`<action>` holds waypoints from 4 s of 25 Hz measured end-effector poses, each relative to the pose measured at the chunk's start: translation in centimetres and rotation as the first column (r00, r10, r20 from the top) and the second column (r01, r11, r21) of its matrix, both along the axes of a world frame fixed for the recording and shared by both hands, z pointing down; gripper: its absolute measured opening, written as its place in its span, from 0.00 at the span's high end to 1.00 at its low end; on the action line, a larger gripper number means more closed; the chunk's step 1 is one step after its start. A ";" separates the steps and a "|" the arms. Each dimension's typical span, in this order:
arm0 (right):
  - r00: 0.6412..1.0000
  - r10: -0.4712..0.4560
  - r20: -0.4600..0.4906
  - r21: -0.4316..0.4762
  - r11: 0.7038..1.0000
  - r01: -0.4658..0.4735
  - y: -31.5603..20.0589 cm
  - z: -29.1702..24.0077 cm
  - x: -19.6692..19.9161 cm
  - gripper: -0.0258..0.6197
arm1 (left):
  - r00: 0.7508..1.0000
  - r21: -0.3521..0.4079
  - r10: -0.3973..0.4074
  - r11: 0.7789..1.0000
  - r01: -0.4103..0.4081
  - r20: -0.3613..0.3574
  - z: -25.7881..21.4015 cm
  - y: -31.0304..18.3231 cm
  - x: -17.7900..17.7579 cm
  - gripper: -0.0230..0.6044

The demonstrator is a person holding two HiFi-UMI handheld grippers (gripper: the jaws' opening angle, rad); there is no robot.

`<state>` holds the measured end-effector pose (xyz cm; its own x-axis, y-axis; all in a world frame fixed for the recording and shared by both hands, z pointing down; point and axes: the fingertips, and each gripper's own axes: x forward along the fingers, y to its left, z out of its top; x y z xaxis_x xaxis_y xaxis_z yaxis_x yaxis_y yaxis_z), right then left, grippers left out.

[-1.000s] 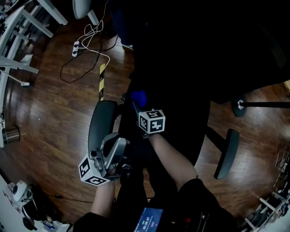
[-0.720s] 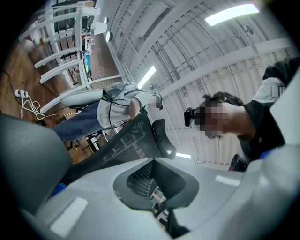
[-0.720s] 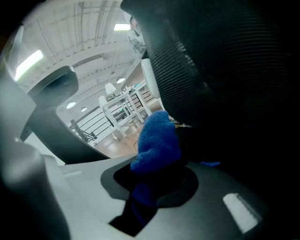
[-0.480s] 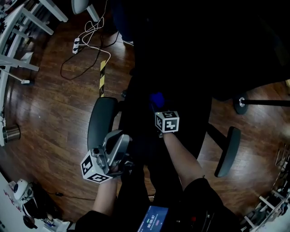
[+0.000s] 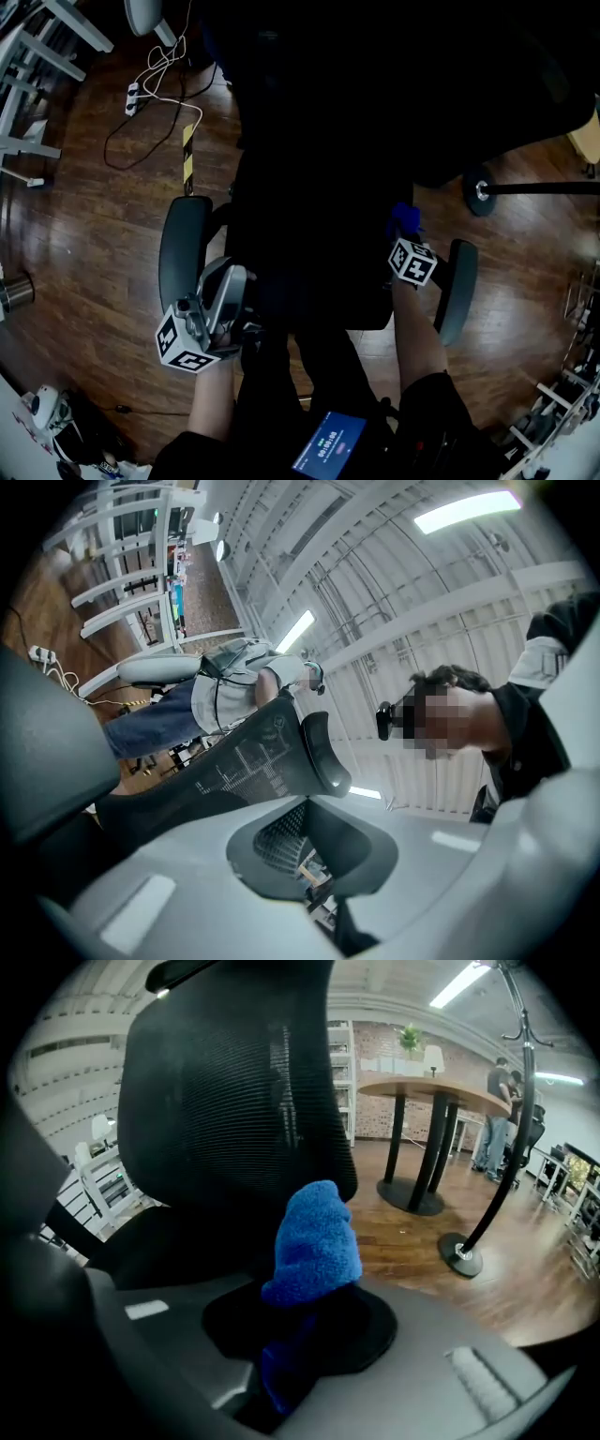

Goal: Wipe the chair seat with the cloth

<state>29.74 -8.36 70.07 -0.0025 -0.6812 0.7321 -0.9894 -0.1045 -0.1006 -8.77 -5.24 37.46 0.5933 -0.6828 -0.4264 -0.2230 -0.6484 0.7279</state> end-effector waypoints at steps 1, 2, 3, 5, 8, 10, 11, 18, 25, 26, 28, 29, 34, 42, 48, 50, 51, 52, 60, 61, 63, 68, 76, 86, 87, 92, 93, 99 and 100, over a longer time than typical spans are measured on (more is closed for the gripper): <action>1.000 0.010 0.004 0.002 1.000 -0.010 0.1 0.1 0.3 0.82 | 1.000 0.001 -0.002 1.000 0.002 0.001 -0.1 0.0 0.1 0.98; 1.000 0.016 0.004 0.004 1.000 -0.016 0.1 0.0 0.3 0.82 | 1.000 0.003 -0.002 1.000 0.002 0.001 -0.2 0.0 0.1 0.98; 1.000 0.019 -0.002 0.008 1.000 -0.019 -0.1 -0.2 0.1 0.82 | 1.000 0.006 -0.001 1.000 0.001 0.000 -0.3 0.0 0.2 0.98; 1.000 0.009 -0.020 0.027 1.000 -0.009 -0.5 -0.9 -1.0 0.83 | 1.000 0.012 0.001 1.000 -0.001 0.001 -0.4 0.1 0.1 0.98; 0.999 -0.044 0.019 0.075 0.996 0.042 -1.6 -1.9 -5.4 0.83 | 1.000 0.014 -0.004 1.000 0.004 -0.003 -0.6 0.3 -0.5 0.98; 0.992 -0.105 0.076 0.109 0.989 0.096 -2.5 -2.7 -9.9 0.82 | 1.000 0.015 -0.012 1.000 0.012 -0.007 -0.7 0.3 -1.0 0.98; 0.984 -0.144 0.104 0.126 0.983 0.130 -2.9 -3.2 -12.6 0.82 | 1.000 0.016 -0.014 1.000 0.014 -0.007 -0.8 0.4 -1.3 0.98; 0.868 -0.394 0.303 0.169 0.918 0.358 -2.5 -3.9 -33.0 0.82 | 0.999 0.010 -0.032 0.999 0.031 0.004 -1.2 1.0 -3.4 0.98; 0.801 -0.492 0.342 0.086 0.865 0.495 0.3 -0.2 -40.7 0.82 | 0.999 0.013 -0.046 0.999 0.046 0.015 -1.0 2.0 -4.8 0.98; 0.804 -0.492 0.334 0.093 0.866 0.492 0.3 0.0 -40.3 0.82 | 0.999 0.010 -0.047 0.999 0.047 0.012 -0.8 2.1 -4.9 0.98; 0.819 -0.481 0.313 0.093 0.874 0.477 0.2 0.2 -39.1 0.82 | 0.999 0.004 -0.045 0.999 0.045 0.009 -0.5 2.2 -4.9 0.98; 0.831 -0.466 0.303 0.084 0.882 0.464 0.3 0.5 -38.1 0.82 | 0.999 0.003 -0.042 0.999 0.042 0.008 -0.4 2.3 -4.8 0.98; 0.911 -0.345 0.224 0.001 0.935 0.354 2.8 2.4 -27.7 0.82 | 1.000 0.005 -0.018 1.000 0.018 0.002 -0.6 2.2 -3.8 0.98; 0.997 -0.053 0.054 -0.042 0.998 0.055 8.4 0.7 -5.1 0.83 | 1.000 0.014 0.020 1.000 -0.020 -0.008 -1.3 1.7 -1.3 0.98; 0.999 0.029 0.018 -0.027 0.999 -0.029 9.0 0.0 -2.0 0.82 | 1.000 0.014 0.027 1.000 -0.027 -0.004 -1.4 1.7 -0.6 0.98; 1.000 0.016 0.001 0.003 1.000 -0.016 8.3 -1.0 -3.4 0.82 | 1.000 0.016 0.025 1.000 -0.025 -0.002 -1.5 1.8 -0.7 0.98; 1.000 -0.005 0.012 0.024 1.000 0.005 7.7 -1.7 -4.9 0.82 | 1.000 0.016 0.021 1.000 -0.021 -0.001 -1.5 1.9 -0.8 0.98; 0.999 -0.036 0.036 0.049 0.998 0.035 7.0 -2.4 -7.0 0.82 | 1.000 0.015 0.017 1.000 -0.017 0.000 -1.5 2.0 -1.0 0.98; 0.880 -0.383 0.279 0.171 0.922 0.347 2.9 -4.9 -30.8 0.82 | 1.000 0.018 -0.027 0.999 0.027 0.008 -2.2 2.5 -2.9 0.98; 0.864 -0.412 0.290 0.172 0.910 0.377 2.9 -4.8 -33.2 0.82 | 0.999 0.017 -0.033 0.999 0.032 0.009 -2.2 2.6 -3.0 0.98; 0.836 -0.458 0.303 0.166 0.889 0.427 3.2 -4.3 -37.3 0.82 | 0.999 0.014 -0.042 0.999 0.042 0.012 -2.1 2.7 -3.4 0.98; 0.798 -0.499 0.337 0.084 0.860 0.503 6.4 -0.6 -42.0 0.82 | 0.998 0.003 -0.054 0.999 0.054 0.026 -1.2 3.1 -4.6 0.98; 0.885 -0.380 0.269 0.037 0.922 0.384 7.6 1.8 -32.4 0.82 | 0.999 -0.004 -0.045 0.999 0.046 0.016 -1.0 3.5 -4.3 0.98; 0.997 -0.029 0.071 -0.005 1.000 0.029 13.9 0.4 -5.7 0.82 | 1.000 0.011 -0.011 1.000 0.011 0.015 -1.6 3.5 -1.8 0.98; 0.998 -0.015 0.060 -0.001 1.000 0.015 14.1 0.2 -4.8 0.82 | 1.000 0.012 -0.009 1.000 0.009 0.015 -1.7 3.6 -1.5 0.98; 1.000 0.013 0.017 0.004 1.000 -0.013 14.2 0.0 -3.8 0.82 | 1.000 0.018 -0.005 1.000 0.005 0.020 -1.7 4.0 -1.3 0.98; 1.000 0.012 0.006 0.007 1.000 -0.012 14.1 -0.1 -4.1 0.82 | 1.000 0.019 -0.008 1.000 0.008 0.020 -1.7 3.9 -1.4 0.98; 0.974 -0.169 0.147 0.125 0.981 0.152 11.5 -3.8 -17.5 0.82 | 0.999 0.021 -0.029 0.999 0.029 0.029 -2.4 4.1 -2.9 0.98; 0.957 -0.222 0.188 0.148 0.969 0.196 11.1 -4.4 -21.4 0.82 | 0.999 0.023 -0.034 0.999 0.033 0.031 -2.6 4.2 -3.2 0.98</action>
